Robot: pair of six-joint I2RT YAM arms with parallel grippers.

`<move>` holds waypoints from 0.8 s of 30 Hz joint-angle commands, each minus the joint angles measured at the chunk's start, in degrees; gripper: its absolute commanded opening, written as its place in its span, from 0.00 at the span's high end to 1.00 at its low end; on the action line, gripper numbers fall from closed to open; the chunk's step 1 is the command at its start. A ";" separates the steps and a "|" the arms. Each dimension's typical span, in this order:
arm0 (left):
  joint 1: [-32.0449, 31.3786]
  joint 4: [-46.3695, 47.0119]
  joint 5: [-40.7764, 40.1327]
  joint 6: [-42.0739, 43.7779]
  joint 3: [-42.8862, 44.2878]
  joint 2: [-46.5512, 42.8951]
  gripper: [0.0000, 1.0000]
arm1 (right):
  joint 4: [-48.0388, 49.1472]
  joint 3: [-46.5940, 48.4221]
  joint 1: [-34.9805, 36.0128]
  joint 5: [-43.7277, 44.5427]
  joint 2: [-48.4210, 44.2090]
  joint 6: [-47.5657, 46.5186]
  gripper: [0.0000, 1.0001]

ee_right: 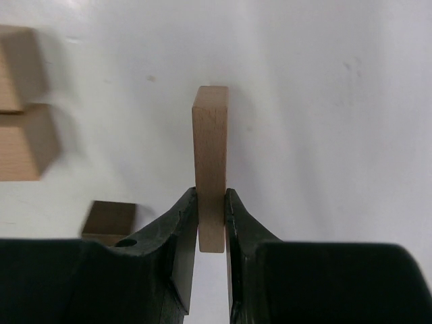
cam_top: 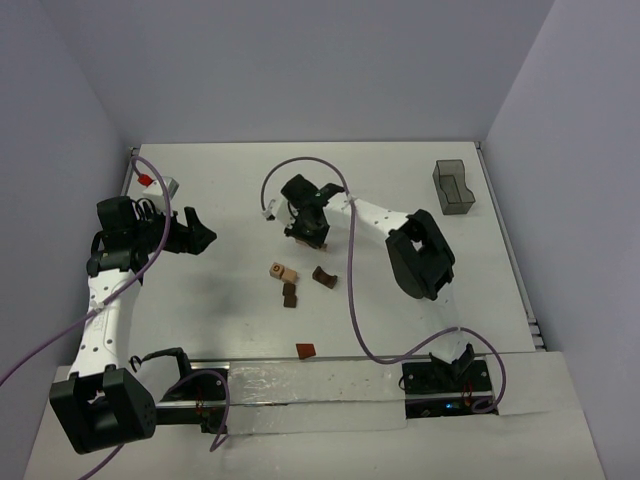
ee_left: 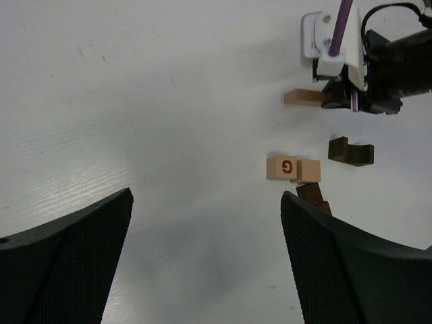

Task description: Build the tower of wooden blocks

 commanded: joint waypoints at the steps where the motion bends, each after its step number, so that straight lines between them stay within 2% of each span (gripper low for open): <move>1: 0.42 1.48 1.02 0.56 1.85 -0.79 0.04 | 0.63 -2.73 -1.32 0.50 -3.43 -1.77 1.00; 13: 0.50 1.49 0.85 0.73 1.58 -0.70 0.04 | 1.69 -16.71 0.21 -8.18 -8.62 6.40 1.00; 19: 0.50 1.20 0.83 0.75 2.11 -0.27 0.04 | 1.43 -15.65 1.77 -16.56 -7.48 15.21 1.00; 24: 0.50 1.22 0.68 0.82 1.85 -0.70 0.04 | 1.00 -12.87 1.85 -18.56 -5.64 19.30 1.00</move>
